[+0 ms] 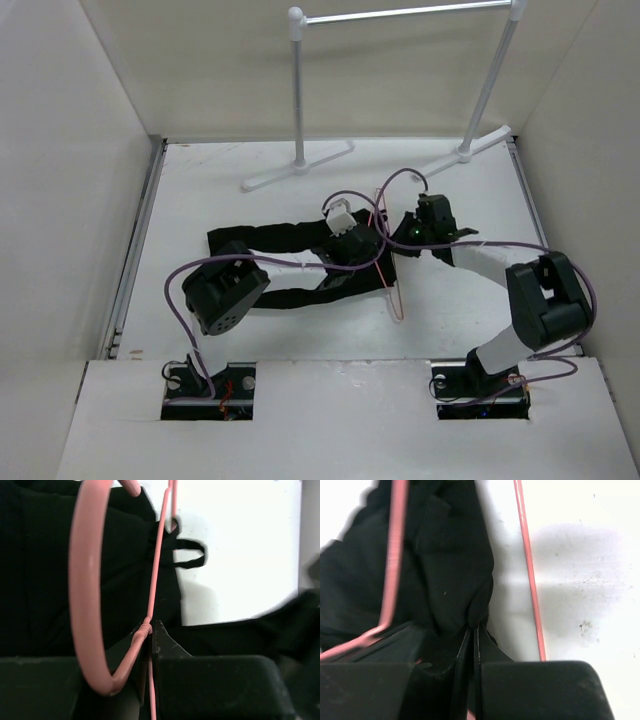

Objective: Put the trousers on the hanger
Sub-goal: Place the trousers on the hanger, then place the hanger at the clothesline.

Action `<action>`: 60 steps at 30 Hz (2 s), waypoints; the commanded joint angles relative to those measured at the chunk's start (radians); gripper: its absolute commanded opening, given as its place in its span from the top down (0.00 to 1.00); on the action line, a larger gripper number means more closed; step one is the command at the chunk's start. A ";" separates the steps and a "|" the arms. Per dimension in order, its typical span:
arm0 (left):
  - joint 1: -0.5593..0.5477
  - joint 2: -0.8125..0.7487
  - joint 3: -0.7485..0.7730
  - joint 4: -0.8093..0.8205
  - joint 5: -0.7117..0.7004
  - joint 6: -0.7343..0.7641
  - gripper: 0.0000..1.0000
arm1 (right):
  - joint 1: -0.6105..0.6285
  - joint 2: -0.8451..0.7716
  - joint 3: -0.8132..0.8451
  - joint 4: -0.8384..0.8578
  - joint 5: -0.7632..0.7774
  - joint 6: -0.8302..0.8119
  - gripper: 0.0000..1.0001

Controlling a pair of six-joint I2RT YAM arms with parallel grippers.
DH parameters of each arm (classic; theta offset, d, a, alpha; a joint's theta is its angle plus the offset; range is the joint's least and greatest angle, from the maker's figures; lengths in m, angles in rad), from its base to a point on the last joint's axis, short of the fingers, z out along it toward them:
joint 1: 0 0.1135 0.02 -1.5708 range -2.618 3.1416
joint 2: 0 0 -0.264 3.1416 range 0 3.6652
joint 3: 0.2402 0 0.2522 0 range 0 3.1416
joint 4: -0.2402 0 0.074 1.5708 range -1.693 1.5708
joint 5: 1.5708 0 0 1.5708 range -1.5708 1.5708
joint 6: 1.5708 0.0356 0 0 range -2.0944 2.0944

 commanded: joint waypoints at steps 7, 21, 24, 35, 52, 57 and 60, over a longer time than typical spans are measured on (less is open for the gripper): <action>0.107 -0.166 -0.171 -0.074 -0.012 0.060 0.98 | -0.134 -0.182 -0.050 -0.003 0.001 0.052 0.93; 0.250 -0.491 -0.360 -0.160 0.014 0.319 0.97 | -0.216 -0.133 -0.126 0.023 0.035 0.092 0.92; 0.226 -0.466 -0.314 -0.129 0.043 0.352 0.97 | -0.208 -0.121 -0.120 0.025 0.043 0.092 0.91; 0.173 -0.493 -0.112 -0.228 0.077 0.462 0.98 | -0.202 -0.185 -0.129 -0.012 0.049 0.089 0.51; 0.172 -0.370 0.830 -0.885 0.282 0.668 0.99 | 0.194 -0.649 0.378 -0.312 0.010 -0.099 0.27; 0.166 -0.327 0.894 -0.885 0.304 0.669 0.99 | 0.332 -0.520 0.464 -0.200 0.013 -0.093 0.28; 0.161 -0.317 0.899 -0.879 0.304 0.669 0.98 | 0.373 -0.428 0.495 -0.160 0.015 -0.089 0.30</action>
